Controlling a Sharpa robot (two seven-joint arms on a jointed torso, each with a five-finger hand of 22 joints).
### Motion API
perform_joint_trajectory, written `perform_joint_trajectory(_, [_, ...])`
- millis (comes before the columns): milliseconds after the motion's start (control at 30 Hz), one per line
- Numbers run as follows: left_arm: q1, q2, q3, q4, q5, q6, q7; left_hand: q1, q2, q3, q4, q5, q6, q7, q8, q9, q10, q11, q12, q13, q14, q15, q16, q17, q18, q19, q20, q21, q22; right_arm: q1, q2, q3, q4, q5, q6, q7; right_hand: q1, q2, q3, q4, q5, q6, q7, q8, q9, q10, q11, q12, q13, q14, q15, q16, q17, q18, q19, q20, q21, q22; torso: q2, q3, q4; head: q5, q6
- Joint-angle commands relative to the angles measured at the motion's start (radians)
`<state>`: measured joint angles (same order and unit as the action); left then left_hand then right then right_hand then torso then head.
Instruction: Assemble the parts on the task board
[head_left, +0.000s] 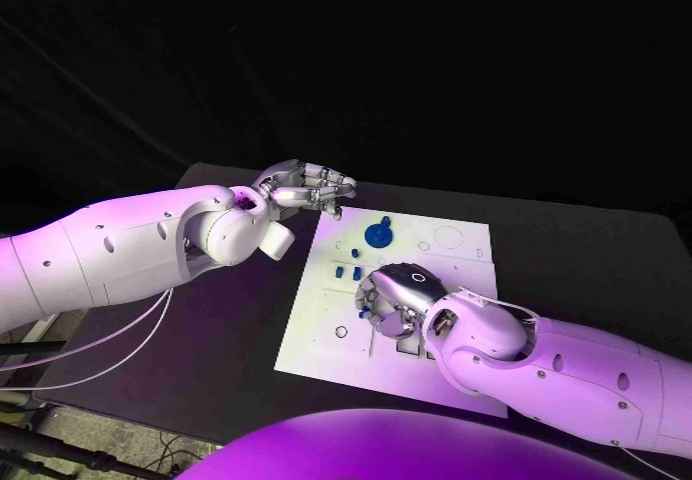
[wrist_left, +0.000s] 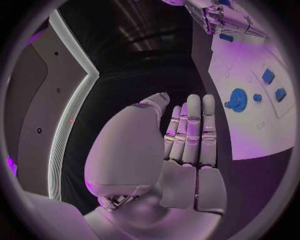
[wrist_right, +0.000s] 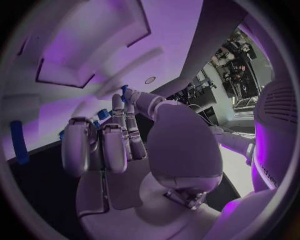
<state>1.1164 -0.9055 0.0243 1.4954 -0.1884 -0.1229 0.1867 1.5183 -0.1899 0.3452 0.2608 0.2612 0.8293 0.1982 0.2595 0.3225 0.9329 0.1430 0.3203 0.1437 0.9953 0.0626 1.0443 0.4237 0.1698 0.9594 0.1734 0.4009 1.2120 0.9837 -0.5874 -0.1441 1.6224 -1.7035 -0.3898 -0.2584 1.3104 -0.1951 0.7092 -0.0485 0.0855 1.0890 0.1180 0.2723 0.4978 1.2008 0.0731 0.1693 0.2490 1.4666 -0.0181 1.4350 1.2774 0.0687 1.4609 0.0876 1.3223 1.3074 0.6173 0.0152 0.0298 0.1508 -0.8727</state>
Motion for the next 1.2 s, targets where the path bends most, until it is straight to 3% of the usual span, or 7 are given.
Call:
perform_joint_trajectory(33, [0.001,0.002,0.001,0.003,0.005,0.015,0.001,-0.008,-0.001,0.004,0.001,-0.003,-0.005,-0.001,0.004,-0.001,-0.008,-0.001,-0.001,-0.001,0.004,0.006,-0.007,-0.002,0.01,0.002,-0.001,-0.005,-0.002,-0.002,0.005,-0.003,-0.003,-0.018,0.031,0.008,-0.002,0.012,0.0,-0.006,0.004,-0.006,0.002,0.005,0.002,0.012,-0.018,0.0,0.001,0.042,-0.002,-0.005,-0.001,-0.016,0.004,-0.003,-0.004,0.194,0.0,-0.0002,0.0005,0.0,0.0])
perform_joint_trajectory(300, [0.001,0.003,0.001,0.0,0.004,0.016,-0.004,-0.008,-0.001,0.005,0.0,-0.004,-0.006,-0.001,0.004,-0.001,-0.009,-0.001,-0.001,-0.001,0.003,0.006,-0.007,-0.002,0.01,0.002,-0.001,-0.006,-0.002,-0.003,0.011,-0.007,-0.014,-0.008,0.04,0.021,-0.014,0.006,-0.003,-0.009,0.006,-0.017,0.005,-0.001,0.004,0.003,-0.014,-0.012,0.001,0.042,0.002,-0.006,-0.002,-0.015,0.001,0.0,-0.009,0.192,-0.001,-0.0014,-0.0002,-0.003,0.0])
perform_joint_trajectory(367, [0.001,0.003,0.001,-0.002,0.003,0.016,-0.005,-0.008,-0.001,0.005,0.0,-0.004,-0.006,-0.001,0.004,-0.001,-0.009,-0.001,-0.001,-0.001,0.003,0.006,-0.007,-0.002,0.01,0.002,-0.001,-0.006,-0.002,-0.003,0.012,-0.008,-0.019,-0.003,0.04,0.022,-0.042,-0.012,-0.006,-0.007,0.012,-0.07,0.021,-0.033,-0.008,-0.04,0.005,-0.042,-0.006,0.041,0.018,-0.007,-0.005,-0.012,-0.01,0.01,-0.03,0.186,-0.002,-0.0009,0.0001,-0.003,0.0])
perform_joint_trajectory(567, [0.001,0.003,0.001,-0.003,0.003,0.015,-0.007,-0.009,-0.001,0.005,0.0,-0.004,-0.006,-0.001,0.004,-0.001,-0.009,-0.001,-0.002,-0.001,0.003,0.006,-0.007,-0.002,0.01,0.002,-0.001,-0.006,-0.002,-0.003,0.007,-0.009,-0.021,0.0,0.008,0.02,-0.067,-0.043,-0.021,-0.013,0.028,-0.134,0.049,-0.073,-0.026,-0.121,0.036,-0.077,-0.023,0.025,0.044,-0.026,-0.046,-0.001,-0.039,0.034,-0.088,0.17,-0.002,-0.0007,-0.0013,-0.004,0.0])
perform_joint_trajectory(733, [0.001,0.002,0.001,-0.004,0.003,0.015,-0.007,-0.009,-0.001,0.005,0.0,-0.004,-0.006,-0.001,0.004,-0.001,-0.009,-0.001,-0.002,-0.001,0.003,0.006,-0.007,-0.002,0.01,0.002,-0.001,-0.006,-0.002,-0.004,-0.005,-0.009,-0.011,-0.001,-0.02,0.02,-0.071,-0.054,-0.038,-0.019,0.026,-0.158,0.048,-0.085,-0.034,-0.157,0.04,-0.08,-0.029,0.01,0.049,-0.043,-0.078,0.009,-0.061,0.043,-0.132,0.158,-0.001,0.0004,-0.0015,-0.004,0.0])
perform_joint_trajectory(1000, [0.001,-0.001,0.001,-0.007,0.003,0.014,-0.008,-0.009,-0.001,0.005,0.0,-0.004,-0.006,-0.001,0.004,-0.001,-0.009,-0.001,-0.002,-0.001,0.003,0.006,-0.007,-0.002,0.01,0.002,-0.001,-0.006,-0.002,0.001,-0.076,-0.006,0.059,0.0,-0.05,0.016,-0.078,-0.055,-0.069,-0.016,0.048,-0.158,0.045,-0.083,-0.038,-0.17,0.039,-0.068,-0.03,0.005,0.049,-0.045,-0.084,0.011,-0.065,0.046,-0.139,0.156,-0.003,-0.0001,-0.0028,-0.012,0.0])
perform_joint_trajectory(1200, [0.001,-0.005,0.0,-0.008,0.003,0.013,-0.008,-0.009,-0.001,0.007,-0.002,-0.004,-0.006,-0.001,0.005,-0.002,-0.011,0.0,-0.002,-0.002,0.002,0.007,-0.008,-0.002,0.01,0.002,0.0,-0.007,-0.003,0.037,-0.169,0.003,0.129,0.044,-0.044,-0.001,-0.078,-0.05,-0.077,-0.015,0.056,-0.147,0.044,-0.077,-0.037,-0.16,0.037,-0.055,-0.028,0.01,0.047,-0.038,-0.073,0.008,-0.057,0.045,-0.125,0.16,-0.003,0.0011,-0.0051,-0.026,0.0])
